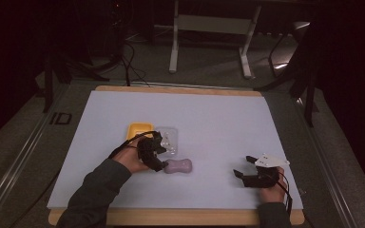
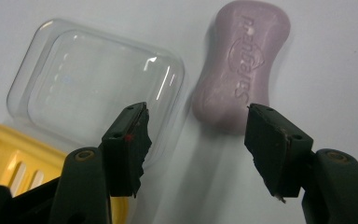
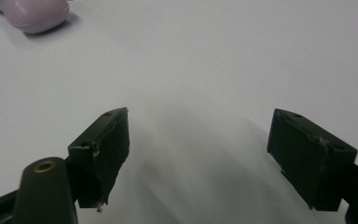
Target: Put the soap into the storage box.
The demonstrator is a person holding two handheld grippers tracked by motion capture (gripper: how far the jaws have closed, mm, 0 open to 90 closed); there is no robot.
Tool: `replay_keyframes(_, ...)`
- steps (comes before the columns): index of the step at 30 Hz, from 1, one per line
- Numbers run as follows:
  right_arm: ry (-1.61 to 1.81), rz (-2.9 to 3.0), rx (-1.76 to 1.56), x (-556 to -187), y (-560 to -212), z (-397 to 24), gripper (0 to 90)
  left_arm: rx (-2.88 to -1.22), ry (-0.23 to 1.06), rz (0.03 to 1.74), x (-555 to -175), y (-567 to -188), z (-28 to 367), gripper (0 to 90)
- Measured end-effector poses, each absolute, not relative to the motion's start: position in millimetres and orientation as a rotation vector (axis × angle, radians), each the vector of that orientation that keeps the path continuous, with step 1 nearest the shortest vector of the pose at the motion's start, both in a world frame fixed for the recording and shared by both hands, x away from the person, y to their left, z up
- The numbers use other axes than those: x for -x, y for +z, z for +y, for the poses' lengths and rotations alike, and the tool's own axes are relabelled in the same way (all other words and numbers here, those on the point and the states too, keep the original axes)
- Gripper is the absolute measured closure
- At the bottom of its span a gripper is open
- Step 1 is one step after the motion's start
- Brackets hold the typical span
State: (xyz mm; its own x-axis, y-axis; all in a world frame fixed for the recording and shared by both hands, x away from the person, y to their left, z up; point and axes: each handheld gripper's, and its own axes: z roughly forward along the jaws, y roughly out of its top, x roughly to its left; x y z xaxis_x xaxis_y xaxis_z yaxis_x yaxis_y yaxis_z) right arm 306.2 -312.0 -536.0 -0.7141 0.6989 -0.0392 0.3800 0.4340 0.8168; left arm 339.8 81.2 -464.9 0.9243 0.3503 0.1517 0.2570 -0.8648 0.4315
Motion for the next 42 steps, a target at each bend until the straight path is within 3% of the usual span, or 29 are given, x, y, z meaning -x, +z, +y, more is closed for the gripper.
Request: replay_keyframes(42,1.180,2.321,-0.913,-306,-536,-312,20.4,-2.762,0.210,0.333,-354,-478,33,37.3)
